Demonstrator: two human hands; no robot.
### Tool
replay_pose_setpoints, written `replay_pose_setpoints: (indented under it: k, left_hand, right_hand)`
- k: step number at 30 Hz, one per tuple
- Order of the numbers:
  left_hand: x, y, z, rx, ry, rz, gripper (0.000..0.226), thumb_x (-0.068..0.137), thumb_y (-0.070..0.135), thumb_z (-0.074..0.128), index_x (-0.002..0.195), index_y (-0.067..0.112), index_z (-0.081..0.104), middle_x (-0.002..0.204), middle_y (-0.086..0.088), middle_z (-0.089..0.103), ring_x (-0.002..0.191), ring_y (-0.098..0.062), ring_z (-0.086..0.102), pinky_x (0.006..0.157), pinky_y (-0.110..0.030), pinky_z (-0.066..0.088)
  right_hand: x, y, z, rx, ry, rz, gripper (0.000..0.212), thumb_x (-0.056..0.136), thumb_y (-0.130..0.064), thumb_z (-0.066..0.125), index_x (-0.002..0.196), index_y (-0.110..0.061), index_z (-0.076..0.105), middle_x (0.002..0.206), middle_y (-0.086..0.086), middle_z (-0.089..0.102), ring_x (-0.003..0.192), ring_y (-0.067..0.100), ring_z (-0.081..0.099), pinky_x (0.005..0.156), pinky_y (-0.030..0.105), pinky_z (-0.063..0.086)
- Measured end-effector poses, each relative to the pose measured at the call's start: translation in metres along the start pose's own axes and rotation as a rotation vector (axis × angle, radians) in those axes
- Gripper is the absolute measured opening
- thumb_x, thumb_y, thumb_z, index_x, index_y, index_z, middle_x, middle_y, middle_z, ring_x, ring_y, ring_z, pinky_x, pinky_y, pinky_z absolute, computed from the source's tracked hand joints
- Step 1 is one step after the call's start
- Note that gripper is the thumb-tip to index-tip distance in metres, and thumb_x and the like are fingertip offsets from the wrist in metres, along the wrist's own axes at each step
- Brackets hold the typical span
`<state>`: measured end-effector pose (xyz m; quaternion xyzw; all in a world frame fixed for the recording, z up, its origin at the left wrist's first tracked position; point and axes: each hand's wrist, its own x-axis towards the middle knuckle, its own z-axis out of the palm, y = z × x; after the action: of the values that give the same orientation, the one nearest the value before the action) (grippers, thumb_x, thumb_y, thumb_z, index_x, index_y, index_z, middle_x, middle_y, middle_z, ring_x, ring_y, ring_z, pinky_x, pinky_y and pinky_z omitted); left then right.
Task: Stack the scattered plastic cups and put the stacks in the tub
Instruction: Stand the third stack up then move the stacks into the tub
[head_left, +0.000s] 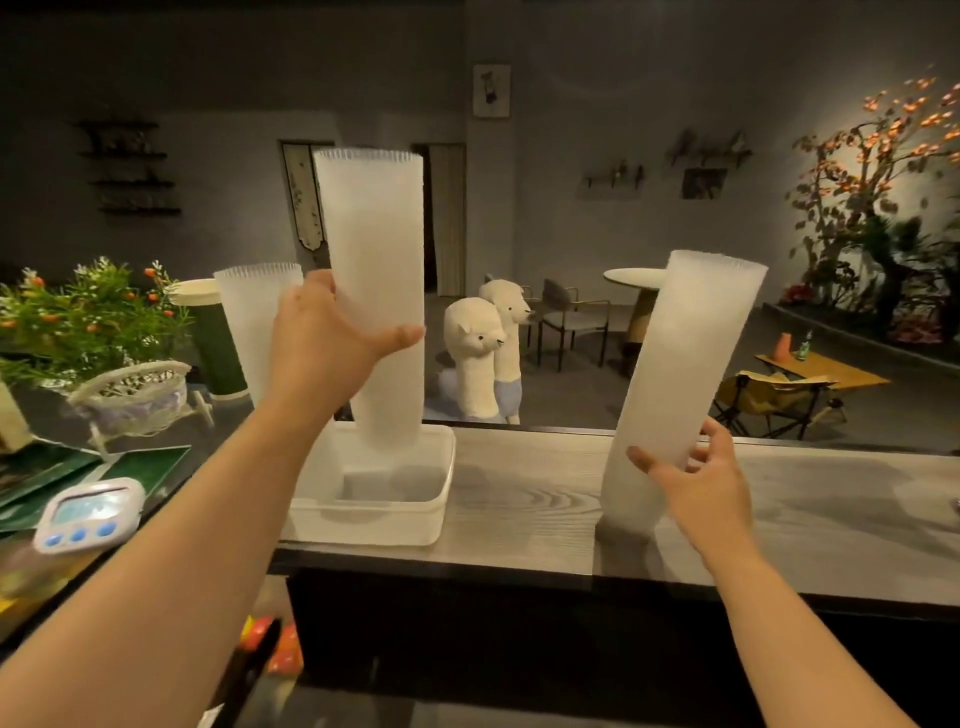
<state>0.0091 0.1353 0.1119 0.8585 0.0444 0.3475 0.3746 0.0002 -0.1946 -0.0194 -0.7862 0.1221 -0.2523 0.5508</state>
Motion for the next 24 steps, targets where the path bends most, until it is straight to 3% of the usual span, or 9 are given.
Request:
replay_pose_setpoints:
  k: [6,11,18,21,24]
  left_hand:
    - [-0.003,-0.04,0.023,0.099,-0.064,-0.035,0.08,0.066,0.053,0.086,0.127,0.015,0.052,0.119,-0.005,0.062,0.105,-0.025,0.061,0.091,-0.047,0.054]
    - [-0.016,-0.052,0.031,0.149,-0.061,-0.003,0.082,0.072,0.041,0.087,0.136,0.01,0.045,0.128,-0.011,0.061,0.113,-0.03,0.061,0.095,-0.047,0.051]
    - [-0.02,-0.058,0.03,0.16,-0.099,0.031,0.099,0.073,0.036,0.087,0.147,0.009,0.026,0.132,-0.014,0.057,0.118,-0.036,0.058,0.098,-0.051,0.05]
    - [-0.019,-0.059,0.027,0.2,-0.106,0.083,0.112,0.078,0.035,0.083,0.157,0.01,0.007,0.133,-0.016,0.056,0.121,-0.035,0.056,0.101,-0.05,0.047]
    - [-0.016,-0.062,0.022,0.236,-0.1,0.137,0.103,0.083,0.035,0.078,0.157,0.007,0.012,0.131,-0.017,0.056,0.12,-0.035,0.056,0.102,-0.049,0.047]
  right_hand:
    - [-0.02,-0.036,0.007,0.195,-0.062,-0.129,0.081,0.072,-0.039,0.083,0.138,-0.034,0.035,0.109,-0.017,0.056,0.095,0.005,0.059,0.08,0.03,0.054]
    - [-0.033,-0.062,0.021,0.329,-0.228,-0.162,0.077,0.068,-0.035,0.085,0.131,-0.036,0.041,0.116,-0.008,0.063,0.103,0.014,0.065,0.087,0.04,0.058]
    - [-0.052,-0.093,0.075,0.379,-0.484,-0.181,0.089,0.054,-0.05,0.086,0.131,-0.036,0.043,0.116,-0.003,0.066,0.101,0.015,0.069,0.085,0.044,0.06]
    - [-0.054,-0.097,0.102,0.366,-0.559,-0.189,0.07,0.064,-0.04,0.088,0.12,-0.044,0.046,0.115,-0.004,0.065,0.1,0.013,0.069,0.085,0.04,0.06]
    - [-0.052,-0.097,0.123,0.323,-0.594,-0.193,0.067,0.07,-0.039,0.085,0.12,-0.046,0.042,0.115,-0.006,0.063,0.101,0.012,0.067,0.086,0.035,0.059]
